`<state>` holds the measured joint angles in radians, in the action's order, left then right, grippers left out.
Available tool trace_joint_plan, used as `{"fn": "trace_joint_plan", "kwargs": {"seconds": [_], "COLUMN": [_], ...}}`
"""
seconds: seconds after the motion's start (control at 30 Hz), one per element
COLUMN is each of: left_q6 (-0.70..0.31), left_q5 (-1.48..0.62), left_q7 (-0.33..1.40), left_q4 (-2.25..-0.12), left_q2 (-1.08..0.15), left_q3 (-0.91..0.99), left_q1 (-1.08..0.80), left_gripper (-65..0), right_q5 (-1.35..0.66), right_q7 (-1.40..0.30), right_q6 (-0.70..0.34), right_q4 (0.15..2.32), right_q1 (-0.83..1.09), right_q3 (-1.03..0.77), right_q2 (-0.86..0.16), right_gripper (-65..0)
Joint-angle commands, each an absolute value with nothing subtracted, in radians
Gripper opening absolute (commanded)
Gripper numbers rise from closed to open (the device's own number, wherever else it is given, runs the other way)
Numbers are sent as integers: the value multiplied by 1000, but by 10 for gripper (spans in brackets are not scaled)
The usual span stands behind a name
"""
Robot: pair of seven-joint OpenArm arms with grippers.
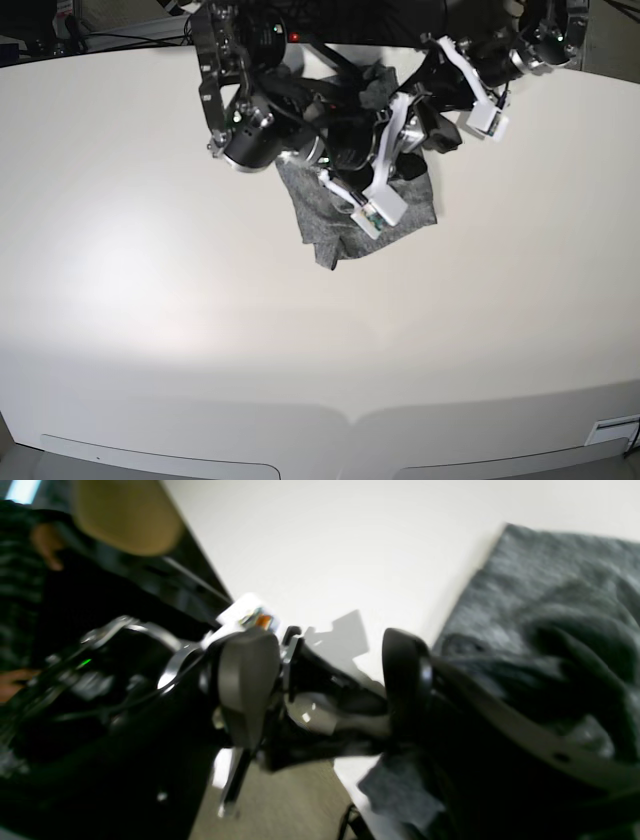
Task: Fold the T-shirt properly
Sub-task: 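Lift the shirt's end with the right gripper and fold it toward the left gripper, then release the fold and move the left gripper onto the bundled shirt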
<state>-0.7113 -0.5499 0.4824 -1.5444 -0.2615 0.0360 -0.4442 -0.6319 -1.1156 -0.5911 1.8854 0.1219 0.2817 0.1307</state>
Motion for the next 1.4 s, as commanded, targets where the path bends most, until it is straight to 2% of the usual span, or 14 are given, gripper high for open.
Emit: {"fn": "trace_joint_plan", "kwargs": {"seconds": [0.0, 0.23, 0.4, 0.57, 0.87, 1.03, 1.2, 1.37], "left_q6": [-698, -698, -698, -698, -421, -395, -395, -384], "left_q5": [-545, -664, -663, -636, -406, -348, -258, -200], "left_q7": [500, 509, 508, 496, 494, 492, 521, 561], "left_q4": [-1552, -1679, -1834, -1905, -1905, -1905, -1905, -1903], "left_q2": [-281, -303, -293, -291, -291, -263, -187, -172], "left_q3": [57, 152, 130, 18, -286, -351, -351, -351], "left_q1": [-448, -449, -448, -435, -278, -262, -263, -263], "left_gripper": [-439, -439, -439, -439, -439, -439, -439, -442], "right_q5": [-655, -467, -364, -363, -377, -378, -378, -378], "right_q7": [-1099, -1100, -1099, -1099, -1098, -1098, -1099, -1099], "right_q6": [-604, -602, -564, -545, -545, -545, -545, -545], "right_q4": [1901, 1901, 1901, 1901, 1901, 1901, 1901, 1901], "right_q1": [107, 33, 12, 19, 117, 159, 164, 164], "right_q3": [281, 247, 163, 7, -208, -261, -262, -263], "right_q2": [141, 101, -1, -135, -319, -354, -360, -360], "right_gripper": [-285, -285, -285, -285, -285, -285, -285, -285]}}
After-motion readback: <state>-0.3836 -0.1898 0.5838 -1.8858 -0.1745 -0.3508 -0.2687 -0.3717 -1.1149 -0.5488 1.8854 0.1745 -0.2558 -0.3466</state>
